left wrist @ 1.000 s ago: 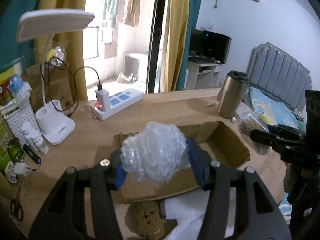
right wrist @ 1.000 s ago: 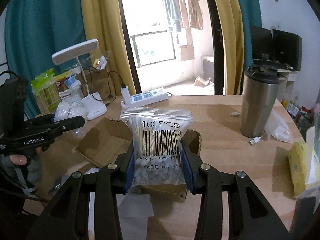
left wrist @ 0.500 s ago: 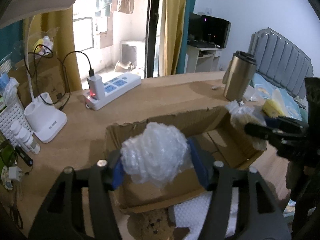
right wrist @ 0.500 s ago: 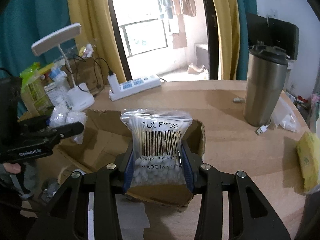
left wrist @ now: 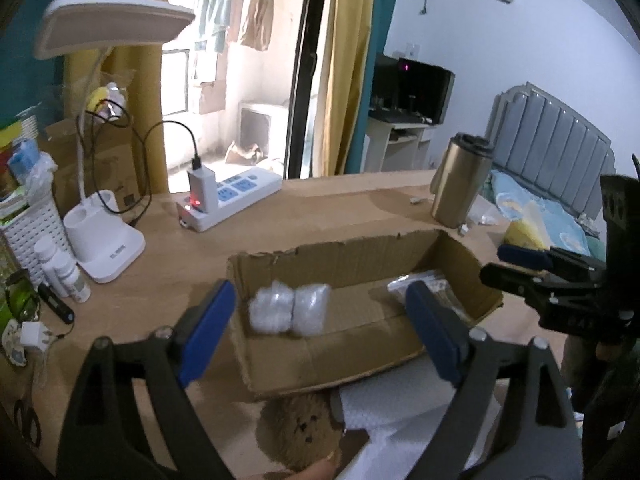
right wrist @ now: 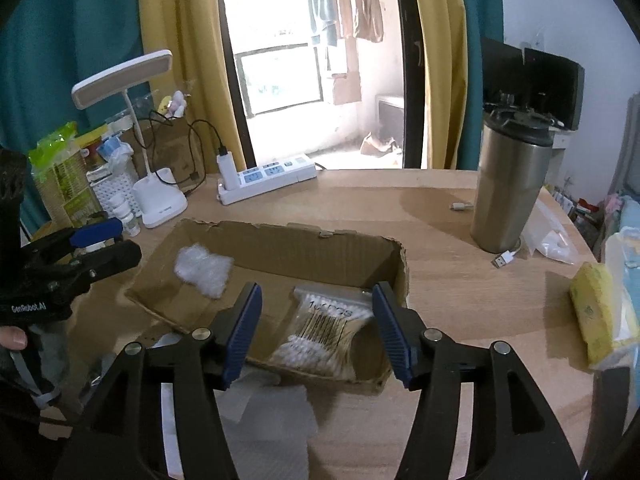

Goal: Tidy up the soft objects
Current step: 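Move the left tool to the grey slippers while the right tool reaches the white towel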

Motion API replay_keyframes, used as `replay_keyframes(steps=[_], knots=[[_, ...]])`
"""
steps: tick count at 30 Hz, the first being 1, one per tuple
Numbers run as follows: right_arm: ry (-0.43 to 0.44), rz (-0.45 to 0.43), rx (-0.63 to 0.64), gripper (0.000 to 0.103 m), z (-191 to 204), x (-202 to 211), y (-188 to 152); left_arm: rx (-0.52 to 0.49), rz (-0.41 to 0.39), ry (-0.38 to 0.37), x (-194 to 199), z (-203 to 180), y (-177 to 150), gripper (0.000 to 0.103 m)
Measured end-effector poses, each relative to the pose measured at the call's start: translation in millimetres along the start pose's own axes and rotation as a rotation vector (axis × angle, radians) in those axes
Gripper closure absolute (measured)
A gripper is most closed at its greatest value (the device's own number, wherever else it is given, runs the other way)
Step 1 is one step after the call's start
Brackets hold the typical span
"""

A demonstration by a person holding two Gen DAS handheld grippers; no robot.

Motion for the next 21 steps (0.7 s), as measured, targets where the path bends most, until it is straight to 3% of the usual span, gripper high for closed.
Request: replay_keyframes(steps=[10,21], knots=[[-0.008,-0.01,0.008,0.042,15.9,27.1,-12.3,0.019,-0.072,-0.007,43.2,3.9,-0.6,0.014],[-0.013,0.005,0.022,0.038,31.6,38.7,-30.2,0.041,-0.089,-0.013,69.6,5.8,-17.2,0.014]])
Point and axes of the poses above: each gripper's, at about its wrist camera, not at the fingertips, and x roughly against the way its jaws point, z to its left, y to its top, the point moved 7 cm from there along -x, roughly the way its jaws point, and after that the axes turned 4 degrees about -z, right-handed, at the moved point
